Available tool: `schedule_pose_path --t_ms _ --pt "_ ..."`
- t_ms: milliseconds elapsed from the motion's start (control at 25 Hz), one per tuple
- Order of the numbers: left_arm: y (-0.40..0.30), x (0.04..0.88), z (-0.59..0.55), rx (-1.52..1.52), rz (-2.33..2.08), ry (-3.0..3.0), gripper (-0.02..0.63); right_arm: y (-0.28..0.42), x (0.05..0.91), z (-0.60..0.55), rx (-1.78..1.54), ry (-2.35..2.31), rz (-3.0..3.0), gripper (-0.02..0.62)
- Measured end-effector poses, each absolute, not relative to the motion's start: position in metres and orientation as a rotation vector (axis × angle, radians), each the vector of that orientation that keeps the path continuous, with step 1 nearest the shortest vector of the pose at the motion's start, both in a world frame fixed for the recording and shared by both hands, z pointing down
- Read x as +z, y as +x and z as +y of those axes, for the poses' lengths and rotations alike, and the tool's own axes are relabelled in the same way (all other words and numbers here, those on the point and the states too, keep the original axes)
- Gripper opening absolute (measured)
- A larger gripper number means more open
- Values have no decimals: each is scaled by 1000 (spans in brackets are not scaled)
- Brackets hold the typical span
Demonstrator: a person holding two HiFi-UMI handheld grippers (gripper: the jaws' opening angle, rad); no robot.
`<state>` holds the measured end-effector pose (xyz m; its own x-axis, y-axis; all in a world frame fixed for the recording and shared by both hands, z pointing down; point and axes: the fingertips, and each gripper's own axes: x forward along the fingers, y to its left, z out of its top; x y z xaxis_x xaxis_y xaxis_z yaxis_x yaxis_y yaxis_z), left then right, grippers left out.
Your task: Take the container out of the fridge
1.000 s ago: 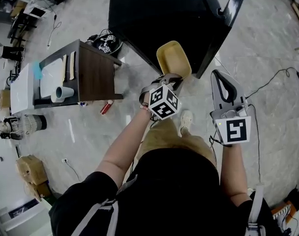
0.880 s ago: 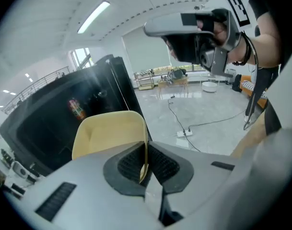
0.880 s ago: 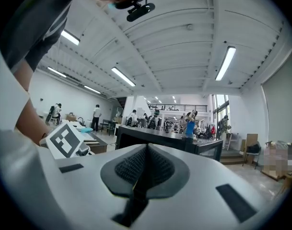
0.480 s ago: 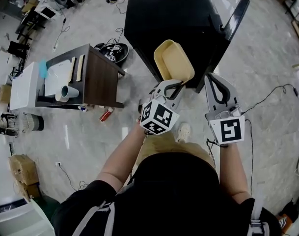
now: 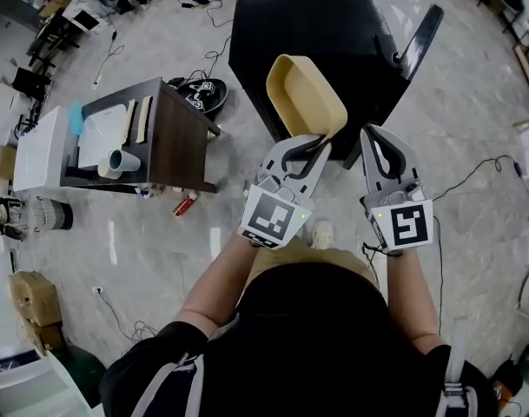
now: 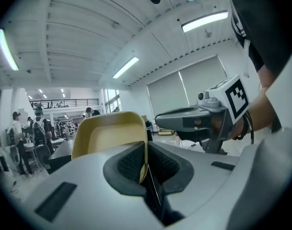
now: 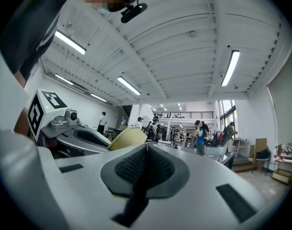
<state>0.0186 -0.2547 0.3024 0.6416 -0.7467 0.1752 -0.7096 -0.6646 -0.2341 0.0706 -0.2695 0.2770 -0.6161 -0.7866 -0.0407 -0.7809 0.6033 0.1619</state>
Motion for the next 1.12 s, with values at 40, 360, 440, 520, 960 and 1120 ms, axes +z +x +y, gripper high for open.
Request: schedule_pose_path --t_ms 40,360,440,520,960,1120 --pt "17 297 -254 -363 1218 -2707 34 69 274 -269 -265 1361 -2785 37" --pt "-2 240 -252 -132 1252 -2564 34 54 257 -272 -265 1367 -2841 37" --pt "-11 222 -248 12 1323 -2576 34 48 254 -270 -257 1367 -2850 37" --pt "-23 206 -242 140 1400 -2567 34 41 248 -266 -273 1376 -2852 37" --pt "-111 177 -196 181 1448 -2475 34 -27 223 -208 -328 1538 -2742 37" --pt "-132 179 -163 183 1386 -2512 34 -57 219 -167 -342 1560 -2726 37"
